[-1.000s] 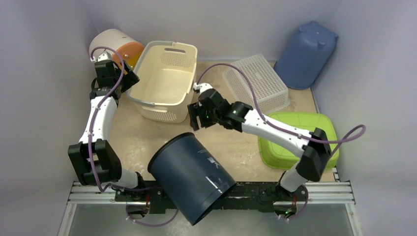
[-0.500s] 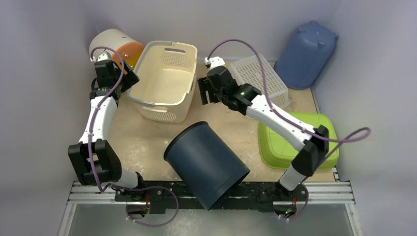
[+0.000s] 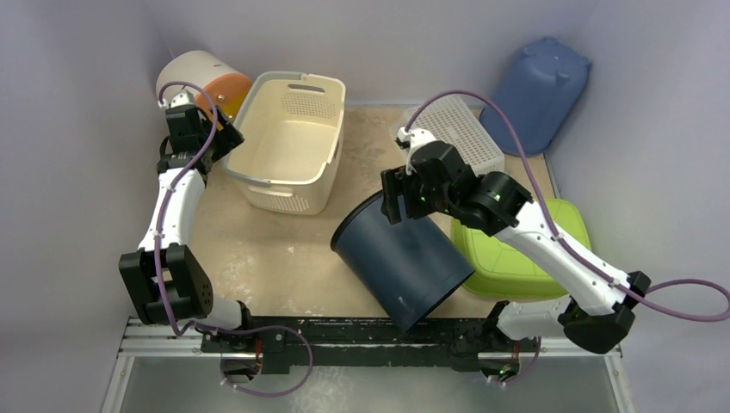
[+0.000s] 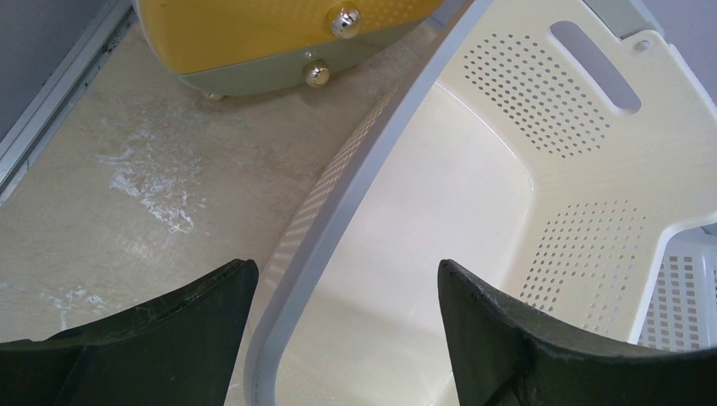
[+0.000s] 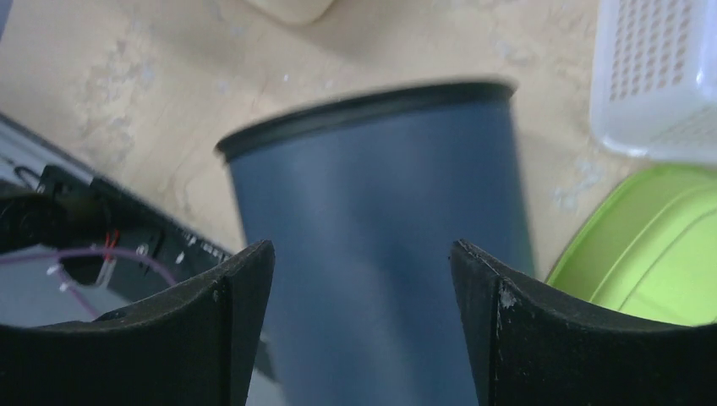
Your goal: Turn the large container upside down
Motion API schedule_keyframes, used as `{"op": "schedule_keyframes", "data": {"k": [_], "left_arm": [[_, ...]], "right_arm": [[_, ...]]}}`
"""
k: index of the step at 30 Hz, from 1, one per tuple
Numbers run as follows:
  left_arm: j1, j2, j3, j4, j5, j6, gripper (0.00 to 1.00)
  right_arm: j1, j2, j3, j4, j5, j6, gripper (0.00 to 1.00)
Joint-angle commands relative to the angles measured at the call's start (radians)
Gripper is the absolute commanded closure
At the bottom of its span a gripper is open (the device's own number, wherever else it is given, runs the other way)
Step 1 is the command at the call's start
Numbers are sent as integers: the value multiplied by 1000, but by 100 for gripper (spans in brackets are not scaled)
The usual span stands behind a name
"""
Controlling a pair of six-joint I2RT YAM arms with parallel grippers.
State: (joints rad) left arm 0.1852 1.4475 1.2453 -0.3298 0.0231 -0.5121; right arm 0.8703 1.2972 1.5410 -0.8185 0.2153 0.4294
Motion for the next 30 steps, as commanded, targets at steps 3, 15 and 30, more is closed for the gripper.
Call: {"op": "schedule_keyframes", "data": {"k": [3, 15, 30], "left_arm": [[7, 6, 39, 35, -1, 20, 22], [5, 28, 56, 35, 6, 19, 22], [6, 34, 52, 44, 4, 22, 22]], "right_arm": [[12, -126, -12, -152, -52, 137, 22], [14, -172, 6, -319, -69, 130, 25], [15, 28, -111, -105, 133, 151, 23]]}}
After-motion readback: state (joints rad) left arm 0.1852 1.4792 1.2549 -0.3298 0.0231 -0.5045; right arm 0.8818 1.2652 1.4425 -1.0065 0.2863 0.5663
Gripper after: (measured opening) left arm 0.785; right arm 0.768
